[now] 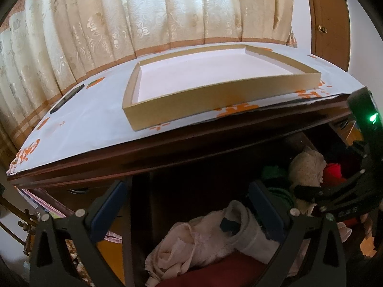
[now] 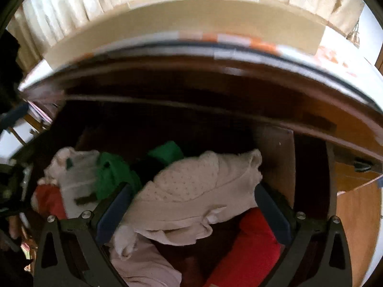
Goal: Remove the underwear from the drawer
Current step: 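Close the right gripper on the beige dotted underwear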
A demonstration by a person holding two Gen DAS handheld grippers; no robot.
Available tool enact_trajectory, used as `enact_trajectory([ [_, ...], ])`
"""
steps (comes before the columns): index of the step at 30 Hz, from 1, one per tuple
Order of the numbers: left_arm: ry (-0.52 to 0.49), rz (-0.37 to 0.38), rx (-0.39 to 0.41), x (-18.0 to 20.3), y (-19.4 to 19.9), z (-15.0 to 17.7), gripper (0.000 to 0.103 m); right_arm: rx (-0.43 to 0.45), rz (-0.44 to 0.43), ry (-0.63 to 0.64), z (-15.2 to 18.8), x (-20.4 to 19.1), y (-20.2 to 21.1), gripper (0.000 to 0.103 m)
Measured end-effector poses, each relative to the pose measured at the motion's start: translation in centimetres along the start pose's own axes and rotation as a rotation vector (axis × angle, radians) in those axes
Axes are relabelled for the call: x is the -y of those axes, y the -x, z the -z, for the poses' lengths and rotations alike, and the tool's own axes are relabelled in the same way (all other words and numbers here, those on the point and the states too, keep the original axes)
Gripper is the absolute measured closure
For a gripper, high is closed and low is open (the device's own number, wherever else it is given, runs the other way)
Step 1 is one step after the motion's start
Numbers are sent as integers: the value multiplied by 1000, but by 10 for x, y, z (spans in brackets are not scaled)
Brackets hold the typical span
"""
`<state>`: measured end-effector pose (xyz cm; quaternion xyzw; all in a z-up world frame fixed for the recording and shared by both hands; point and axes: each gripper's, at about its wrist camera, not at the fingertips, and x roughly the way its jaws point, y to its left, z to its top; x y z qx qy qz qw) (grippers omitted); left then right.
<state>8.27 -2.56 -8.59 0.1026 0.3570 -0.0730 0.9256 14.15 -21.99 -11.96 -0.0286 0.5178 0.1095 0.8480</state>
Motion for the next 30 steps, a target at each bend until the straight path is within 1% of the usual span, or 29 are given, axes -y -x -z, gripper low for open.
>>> enact_trajectory([
  [2,4,5,-3,-1,0,1,0,-18,15,4,1,0,-5,0],
  [6,-7,19,-10,1,-1,0,0,-19,44,-7,1,4,-4,1],
  [8,-19,24,-10,2,-1,0,0,-47,13,-26,4,12,-7,5],
  [10,-26,32,-14,5,-2,0,0,-64,8,-21,6,16,-9,19],
  [12,-34,41,-18,9,-2,0,0,-85,-13,-19,7,19,-12,24],
  [15,-57,49,-20,17,-1,-2,0,-133,-57,-26,7,25,-23,27],
  [17,-70,61,-20,21,0,-3,0,-134,-86,-10,7,26,-24,39],
  [18,-77,66,-20,23,1,-3,0,-135,-101,3,6,25,-25,55],
  [19,-86,70,-21,25,1,-3,0,-137,-122,7,7,26,-25,64],
  [20,-93,77,-23,27,1,-3,0,-127,-136,4,8,28,-23,66],
  [21,-103,90,-24,30,1,-4,0,-113,-141,1,9,31,-20,70],
  [24,-129,111,-37,38,-1,-4,0,-52,-131,7,14,40,-6,76],
  [28,-189,134,-62,56,-6,-5,0,-4,-132,-16,21,51,9,77],
  [30,-206,171,-88,66,-11,-7,0,10,-121,-28,27,58,14,77],
])
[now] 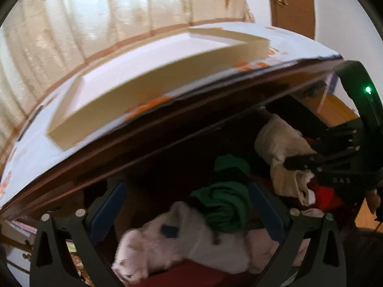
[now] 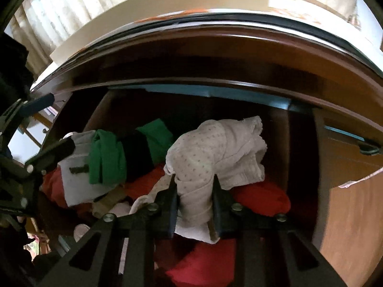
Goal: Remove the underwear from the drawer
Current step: 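Close the right gripper on the beige dotted underwear, then close the left gripper on the green folded sock while the right holds underwear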
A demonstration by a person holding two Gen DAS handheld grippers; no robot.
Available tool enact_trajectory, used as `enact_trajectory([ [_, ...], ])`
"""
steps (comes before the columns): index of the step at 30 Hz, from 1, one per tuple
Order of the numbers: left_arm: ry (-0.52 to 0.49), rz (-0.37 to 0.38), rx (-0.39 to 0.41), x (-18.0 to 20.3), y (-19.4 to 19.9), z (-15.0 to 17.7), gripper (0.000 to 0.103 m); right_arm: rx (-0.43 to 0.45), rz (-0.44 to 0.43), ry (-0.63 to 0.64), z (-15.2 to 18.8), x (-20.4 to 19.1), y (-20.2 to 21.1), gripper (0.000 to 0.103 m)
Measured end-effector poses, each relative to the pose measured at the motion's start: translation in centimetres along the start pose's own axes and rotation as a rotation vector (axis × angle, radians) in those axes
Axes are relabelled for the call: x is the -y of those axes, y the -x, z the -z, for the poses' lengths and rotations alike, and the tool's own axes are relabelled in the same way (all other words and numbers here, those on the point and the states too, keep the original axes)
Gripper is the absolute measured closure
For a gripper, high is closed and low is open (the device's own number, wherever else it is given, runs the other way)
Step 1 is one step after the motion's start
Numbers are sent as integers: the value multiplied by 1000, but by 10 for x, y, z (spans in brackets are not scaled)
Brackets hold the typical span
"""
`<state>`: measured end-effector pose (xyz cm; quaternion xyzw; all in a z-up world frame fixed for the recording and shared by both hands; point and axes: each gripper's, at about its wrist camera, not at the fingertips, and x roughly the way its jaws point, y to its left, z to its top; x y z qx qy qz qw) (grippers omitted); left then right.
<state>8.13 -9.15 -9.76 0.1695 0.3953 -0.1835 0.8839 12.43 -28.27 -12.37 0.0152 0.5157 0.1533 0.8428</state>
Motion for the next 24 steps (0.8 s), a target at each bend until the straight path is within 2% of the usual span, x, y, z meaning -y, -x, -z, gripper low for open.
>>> enact_trajectory([
  [7,-35,74,-132,15,-38,-8,8,31,-16,-20,5,10,5,77],
  [14,-105,84,-210,28,-54,-8,11,45,-14,6,9,9,5,77],
  [16,-105,80,-226,30,-58,-8,21,46,-12,11,9,8,5,77],
  [18,-102,92,-251,29,-62,-7,42,45,-9,14,9,9,5,77],
  [19,-99,106,-252,29,-62,-7,48,45,-6,18,9,9,5,77],
  [20,-96,127,-244,28,-60,-7,61,44,-4,20,9,7,4,77],
  [24,-69,162,-211,24,-49,-6,77,51,1,26,9,6,4,77],
])
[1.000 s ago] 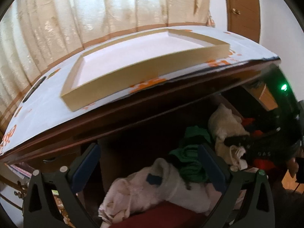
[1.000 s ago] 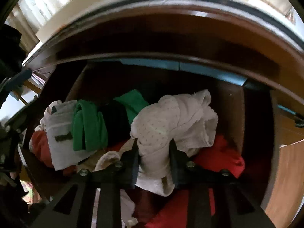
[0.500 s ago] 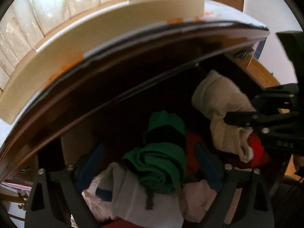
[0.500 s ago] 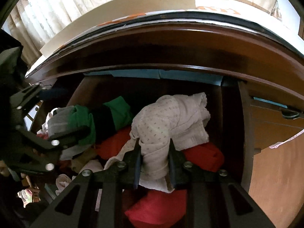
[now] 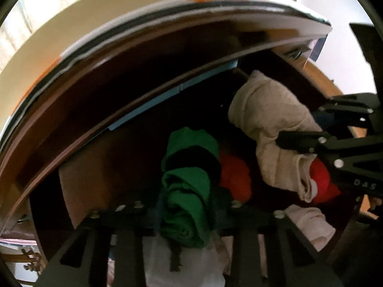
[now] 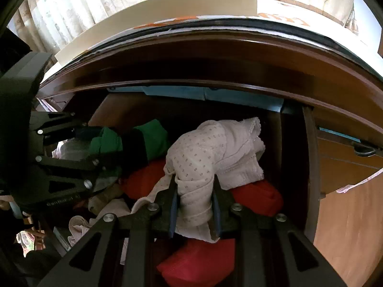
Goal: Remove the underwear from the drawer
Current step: 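Close the left gripper on the green folded sock while the right holds underwear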
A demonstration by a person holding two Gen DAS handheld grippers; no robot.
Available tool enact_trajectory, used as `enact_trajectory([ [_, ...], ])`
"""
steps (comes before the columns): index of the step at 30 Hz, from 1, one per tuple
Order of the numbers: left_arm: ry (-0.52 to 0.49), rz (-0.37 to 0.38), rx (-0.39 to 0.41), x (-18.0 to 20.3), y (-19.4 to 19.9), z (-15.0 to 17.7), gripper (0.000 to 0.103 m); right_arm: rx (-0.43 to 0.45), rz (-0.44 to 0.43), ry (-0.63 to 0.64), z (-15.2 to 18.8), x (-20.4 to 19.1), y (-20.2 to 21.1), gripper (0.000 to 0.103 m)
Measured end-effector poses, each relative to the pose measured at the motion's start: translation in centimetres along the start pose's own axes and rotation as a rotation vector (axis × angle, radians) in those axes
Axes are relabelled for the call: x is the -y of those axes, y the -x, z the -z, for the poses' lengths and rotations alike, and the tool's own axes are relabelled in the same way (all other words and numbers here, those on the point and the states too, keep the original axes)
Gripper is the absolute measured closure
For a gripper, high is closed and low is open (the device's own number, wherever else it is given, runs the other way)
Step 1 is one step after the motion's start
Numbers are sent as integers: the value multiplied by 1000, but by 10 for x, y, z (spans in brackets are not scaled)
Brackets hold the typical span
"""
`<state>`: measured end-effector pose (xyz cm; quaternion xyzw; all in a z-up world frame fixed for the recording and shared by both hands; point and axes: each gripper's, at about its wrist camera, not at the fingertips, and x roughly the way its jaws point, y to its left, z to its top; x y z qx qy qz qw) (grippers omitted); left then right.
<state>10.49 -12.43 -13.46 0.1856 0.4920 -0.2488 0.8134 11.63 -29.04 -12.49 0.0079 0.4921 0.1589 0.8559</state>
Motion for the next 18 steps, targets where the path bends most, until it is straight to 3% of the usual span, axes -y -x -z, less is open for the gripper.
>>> enact_trajectory([
  [18,96,-20,253,-35,52,25,83,94,1,39,10,-4,17,77],
])
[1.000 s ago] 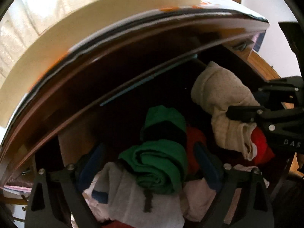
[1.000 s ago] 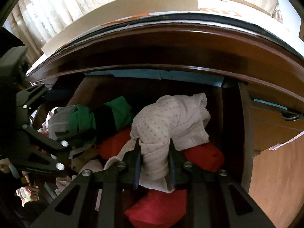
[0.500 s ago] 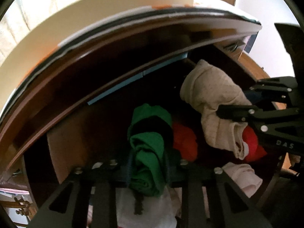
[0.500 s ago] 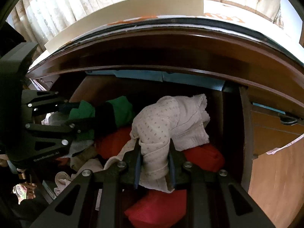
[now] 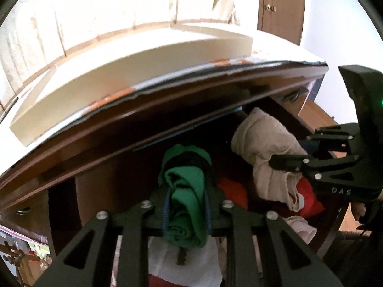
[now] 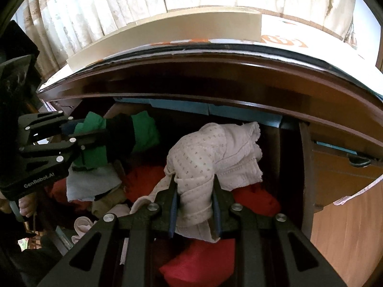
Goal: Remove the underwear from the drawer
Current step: 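Close the left gripper on the green folded sock while the right holds underwear, then lift the green sock and beige underwear out of the drawer with both grippers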
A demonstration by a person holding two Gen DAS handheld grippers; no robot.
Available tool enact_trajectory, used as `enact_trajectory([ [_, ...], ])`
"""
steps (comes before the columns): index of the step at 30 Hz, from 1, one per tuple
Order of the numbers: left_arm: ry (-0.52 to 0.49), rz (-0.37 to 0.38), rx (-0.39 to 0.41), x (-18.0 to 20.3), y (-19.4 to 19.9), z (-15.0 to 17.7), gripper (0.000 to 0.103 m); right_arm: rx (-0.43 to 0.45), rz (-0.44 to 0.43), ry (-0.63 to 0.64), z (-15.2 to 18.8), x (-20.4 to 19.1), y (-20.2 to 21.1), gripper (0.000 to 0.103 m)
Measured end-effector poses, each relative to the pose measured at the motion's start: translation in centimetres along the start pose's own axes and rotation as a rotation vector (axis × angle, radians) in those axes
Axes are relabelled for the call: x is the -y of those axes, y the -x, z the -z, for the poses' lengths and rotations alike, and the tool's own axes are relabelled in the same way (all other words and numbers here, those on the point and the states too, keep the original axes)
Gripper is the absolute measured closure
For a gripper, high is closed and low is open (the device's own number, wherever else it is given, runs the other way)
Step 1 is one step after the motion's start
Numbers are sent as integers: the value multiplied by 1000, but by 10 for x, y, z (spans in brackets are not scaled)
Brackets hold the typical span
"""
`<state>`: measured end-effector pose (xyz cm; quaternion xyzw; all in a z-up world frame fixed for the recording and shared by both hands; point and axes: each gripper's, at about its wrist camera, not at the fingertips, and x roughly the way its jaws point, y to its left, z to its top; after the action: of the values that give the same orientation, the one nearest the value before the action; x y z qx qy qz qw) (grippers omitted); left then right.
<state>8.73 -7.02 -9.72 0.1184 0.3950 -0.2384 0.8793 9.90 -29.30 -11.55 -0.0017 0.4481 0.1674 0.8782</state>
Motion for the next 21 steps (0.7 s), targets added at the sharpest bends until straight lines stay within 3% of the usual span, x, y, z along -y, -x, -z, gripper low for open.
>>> enact_trajectory([
  [21,-32,-46,162,15,14,5,83,96,-5,51,16,-2,21,77],
])
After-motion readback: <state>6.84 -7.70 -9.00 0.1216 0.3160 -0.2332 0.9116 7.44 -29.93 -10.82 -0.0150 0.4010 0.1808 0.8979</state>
